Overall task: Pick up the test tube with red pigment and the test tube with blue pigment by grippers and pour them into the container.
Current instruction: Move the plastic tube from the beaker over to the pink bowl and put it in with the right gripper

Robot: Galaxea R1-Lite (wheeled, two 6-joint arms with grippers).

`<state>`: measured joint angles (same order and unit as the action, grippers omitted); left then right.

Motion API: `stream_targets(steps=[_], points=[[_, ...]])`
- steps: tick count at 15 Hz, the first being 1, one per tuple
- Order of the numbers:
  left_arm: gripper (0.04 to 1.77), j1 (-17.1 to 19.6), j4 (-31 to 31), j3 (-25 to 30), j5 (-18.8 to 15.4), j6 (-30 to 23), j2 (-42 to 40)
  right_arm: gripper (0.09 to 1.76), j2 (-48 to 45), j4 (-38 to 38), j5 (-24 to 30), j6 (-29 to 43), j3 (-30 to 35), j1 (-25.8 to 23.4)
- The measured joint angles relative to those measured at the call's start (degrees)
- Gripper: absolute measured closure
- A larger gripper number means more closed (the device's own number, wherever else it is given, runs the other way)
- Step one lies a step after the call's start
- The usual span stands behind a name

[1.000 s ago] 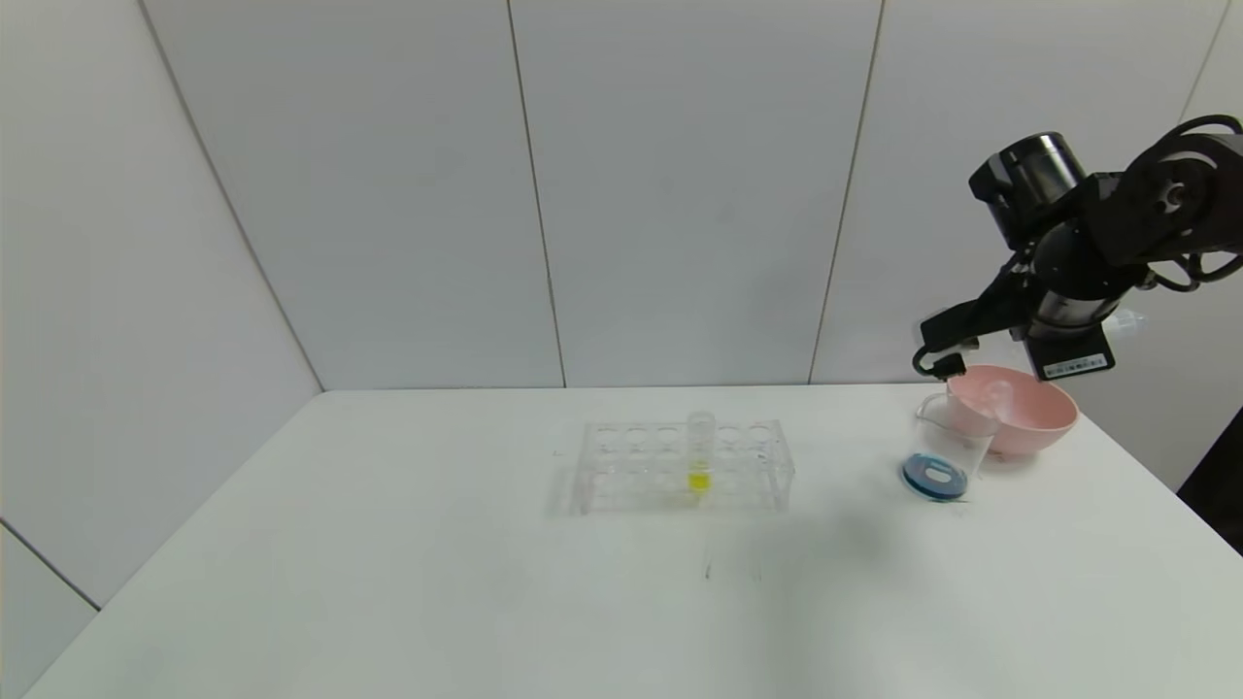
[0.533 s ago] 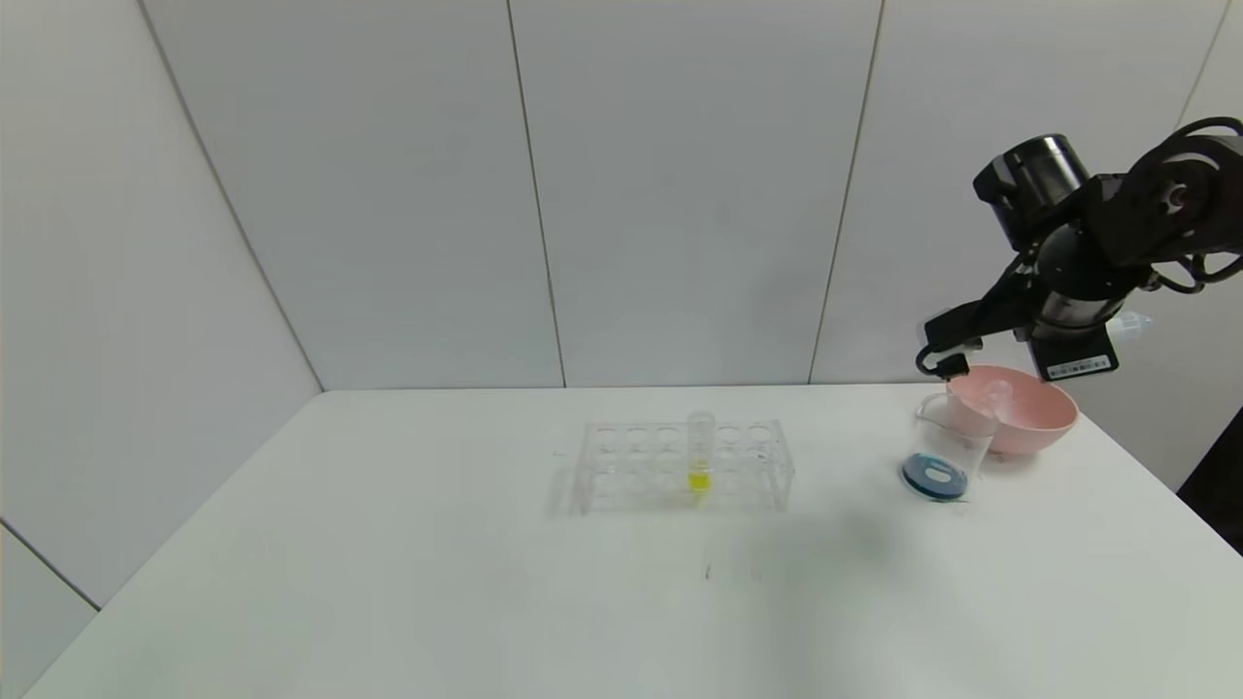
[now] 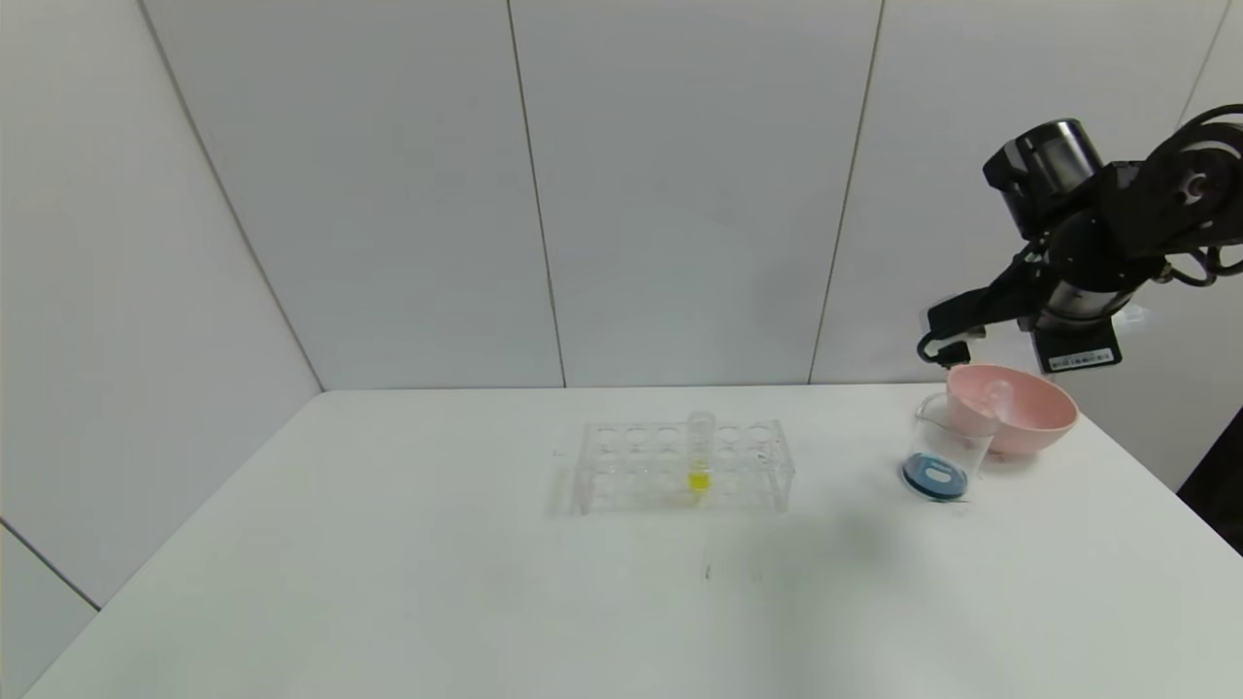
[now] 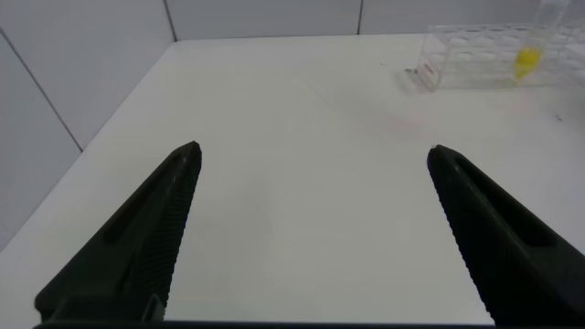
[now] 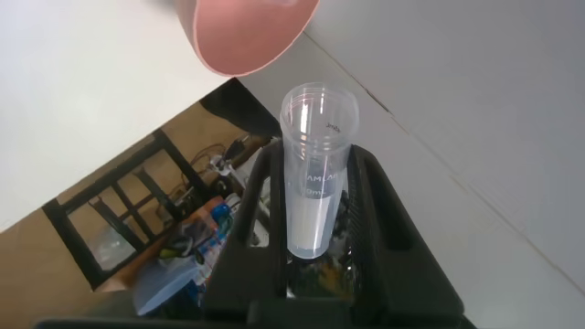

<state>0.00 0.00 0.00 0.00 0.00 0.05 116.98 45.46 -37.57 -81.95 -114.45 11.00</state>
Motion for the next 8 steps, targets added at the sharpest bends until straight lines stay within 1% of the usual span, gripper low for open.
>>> stream_targets(steps=[1,2,3,4,6,7,8], points=[[0.05,0.0,0.0,0.0,0.0,0.0,0.0,1.39,-0.24,-0.28,1.1,1.21,0.0,-0.15],[0.05,0.0,0.0,0.0,0.0,0.0,0.0,1.39,-0.37,-1.65,3.33,2.24,0.0,-0.34],[0.05,0.0,0.0,0.0,0.0,0.0,0.0,1.39,-0.39,-3.91,7.06,3.19,0.0,-0.74],[0.05,0.0,0.0,0.0,0.0,0.0,0.0,1.39,-0.3,-6.6,11.65,4.19,0.0,-1.3],[0.05,0.0,0.0,0.0,0.0,0.02,0.0,1.39,0.24,-10.57,23.08,7.23,0.0,-3.36],[0.05,0.0,0.0,0.0,0.0,0.02,0.0,1.39,0.52,-11.39,27.94,10.18,0.04,-4.33],[0.05,0.0,0.02,0.0,0.0,0.0,0.0,1.39,0.68,-11.67,31.74,15.14,0.13,-4.99]])
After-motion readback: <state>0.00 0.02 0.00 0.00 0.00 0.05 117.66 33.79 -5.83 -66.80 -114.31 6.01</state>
